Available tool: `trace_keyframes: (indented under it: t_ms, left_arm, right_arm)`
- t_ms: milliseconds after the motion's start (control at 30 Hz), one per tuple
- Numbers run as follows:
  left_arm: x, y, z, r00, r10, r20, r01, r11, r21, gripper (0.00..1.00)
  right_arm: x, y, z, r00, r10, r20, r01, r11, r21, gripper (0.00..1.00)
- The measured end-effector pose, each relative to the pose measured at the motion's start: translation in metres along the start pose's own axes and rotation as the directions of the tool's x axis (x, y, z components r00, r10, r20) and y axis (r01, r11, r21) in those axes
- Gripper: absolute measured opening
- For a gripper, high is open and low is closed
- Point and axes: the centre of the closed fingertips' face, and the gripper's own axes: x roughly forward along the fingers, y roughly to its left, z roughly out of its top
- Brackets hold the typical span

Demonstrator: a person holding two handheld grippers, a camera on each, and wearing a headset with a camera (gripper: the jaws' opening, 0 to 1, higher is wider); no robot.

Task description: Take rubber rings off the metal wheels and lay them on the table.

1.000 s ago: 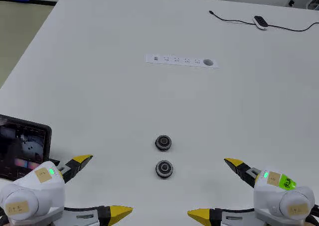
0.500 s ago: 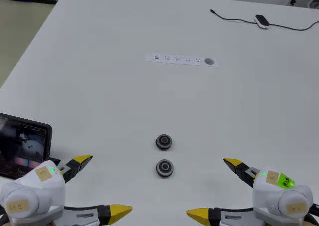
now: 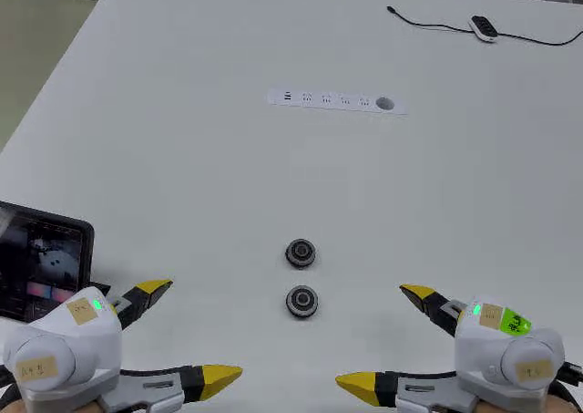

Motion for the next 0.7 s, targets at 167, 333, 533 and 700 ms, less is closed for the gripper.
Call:
trace_keyframes:
  t_ms: [167, 333, 533, 700]
  left_arm:
    - [0.003, -0.001, 0.0, 1.0, -0.007, -0.006, 0.007, 1.0, -0.003, 0.9]
    - [0.005, -0.002, 0.001, 0.9998, -0.012, -0.014, 0.012, 1.0, 0.0, 0.87]
    - [0.011, -0.004, 0.001, 0.9993, -0.023, -0.03, 0.024, 1.0, 0.007, 0.82]
    - [0.016, -0.007, 0.003, 0.9988, -0.036, -0.035, 0.036, 0.999, 0.01, 0.8]
  right_arm:
    - [0.004, 0.001, 0.003, 1.0, 0.009, 0.003, -0.009, 1.0, 0.003, 0.9]
    - [0.008, 0.002, 0.005, 0.9998, 0.017, 0.009, -0.018, 1.0, 0.018, 0.88]
    - [0.013, 0.004, 0.004, 0.9995, 0.032, 0.006, -0.033, 0.999, 0.033, 0.86]
    - [0.015, 0.006, 0.005, 0.9992, 0.04, 0.008, -0.041, 0.998, 0.045, 0.83]
